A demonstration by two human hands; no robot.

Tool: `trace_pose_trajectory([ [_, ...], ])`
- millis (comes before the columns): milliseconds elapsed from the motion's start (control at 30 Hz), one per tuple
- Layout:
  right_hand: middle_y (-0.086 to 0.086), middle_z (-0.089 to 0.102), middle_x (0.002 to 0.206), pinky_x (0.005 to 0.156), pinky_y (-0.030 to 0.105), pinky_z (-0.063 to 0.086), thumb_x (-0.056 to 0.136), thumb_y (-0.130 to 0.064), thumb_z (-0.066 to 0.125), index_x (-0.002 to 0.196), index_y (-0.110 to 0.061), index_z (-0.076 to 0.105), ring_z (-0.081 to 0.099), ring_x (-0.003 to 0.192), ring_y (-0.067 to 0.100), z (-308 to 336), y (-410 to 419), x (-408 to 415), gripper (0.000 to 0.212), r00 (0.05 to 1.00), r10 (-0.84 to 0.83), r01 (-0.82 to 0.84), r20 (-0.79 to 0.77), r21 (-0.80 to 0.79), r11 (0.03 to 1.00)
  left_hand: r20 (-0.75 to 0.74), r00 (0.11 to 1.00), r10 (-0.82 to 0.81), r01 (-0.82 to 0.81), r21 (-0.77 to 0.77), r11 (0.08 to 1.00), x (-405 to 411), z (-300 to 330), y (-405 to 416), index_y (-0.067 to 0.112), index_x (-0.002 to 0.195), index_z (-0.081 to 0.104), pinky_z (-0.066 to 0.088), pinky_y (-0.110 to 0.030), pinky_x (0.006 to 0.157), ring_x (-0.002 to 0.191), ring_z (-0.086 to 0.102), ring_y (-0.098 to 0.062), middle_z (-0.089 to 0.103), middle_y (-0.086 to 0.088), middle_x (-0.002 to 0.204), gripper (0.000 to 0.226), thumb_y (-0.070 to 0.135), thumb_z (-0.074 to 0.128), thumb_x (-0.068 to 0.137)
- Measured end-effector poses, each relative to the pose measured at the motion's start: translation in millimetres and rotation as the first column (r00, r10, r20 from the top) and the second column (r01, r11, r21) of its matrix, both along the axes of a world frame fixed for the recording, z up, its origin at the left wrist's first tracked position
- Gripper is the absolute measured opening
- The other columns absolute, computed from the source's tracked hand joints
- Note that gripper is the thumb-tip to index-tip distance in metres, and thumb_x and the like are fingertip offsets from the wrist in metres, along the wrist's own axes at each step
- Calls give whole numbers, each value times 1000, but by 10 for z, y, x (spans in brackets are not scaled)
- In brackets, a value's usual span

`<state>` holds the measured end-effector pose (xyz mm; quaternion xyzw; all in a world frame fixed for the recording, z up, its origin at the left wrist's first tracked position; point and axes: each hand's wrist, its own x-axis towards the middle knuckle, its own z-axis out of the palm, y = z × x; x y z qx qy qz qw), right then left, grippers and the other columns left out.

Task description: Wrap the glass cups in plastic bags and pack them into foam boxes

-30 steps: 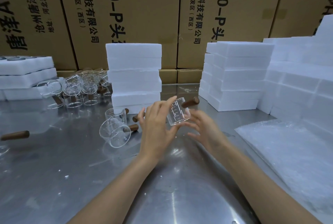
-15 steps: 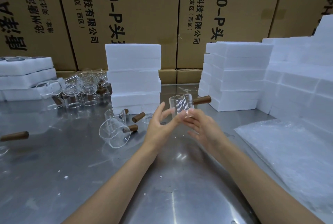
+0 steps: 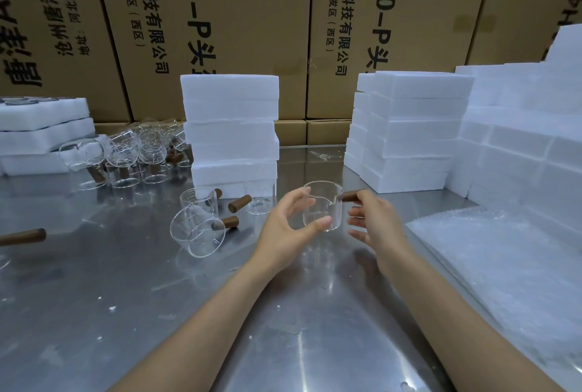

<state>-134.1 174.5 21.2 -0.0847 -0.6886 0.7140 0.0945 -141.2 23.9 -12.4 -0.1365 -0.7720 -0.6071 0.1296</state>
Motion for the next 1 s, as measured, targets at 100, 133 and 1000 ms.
trace_pose_trajectory([
  [100,3,56,76,52,24,47,90,-22,52,75,-19,67,56,64,15,1,7,-11,21,997,-18,16,81,28,999,7,1000,14,-13,-122,992,-15,-50,8,28,128,48,32,1,84,117,52,3,61,7,124,56,30,75,80],
  [133,3,57,76,51,24,47,90,-23,53,74,-20,65,57,63,16,-8,23,-20,20,993,-17,13,113,37,999,7,1000,18,-16,-171,985,-18,-64,13,28,131,46,32,-4,86,120,50,1,59,7,127,57,33,73,81],
  [1000,19,24,146,105,41,28,93,-21,46,142,-9,27,21,132,40,42,593,71,54,793,-558,-37,246,933,358,107,991,83,-59,-207,976,-23,-59,58,28,152,14,24,-39,115,143,25,-16,30,6,155,89,66,51,81],
])
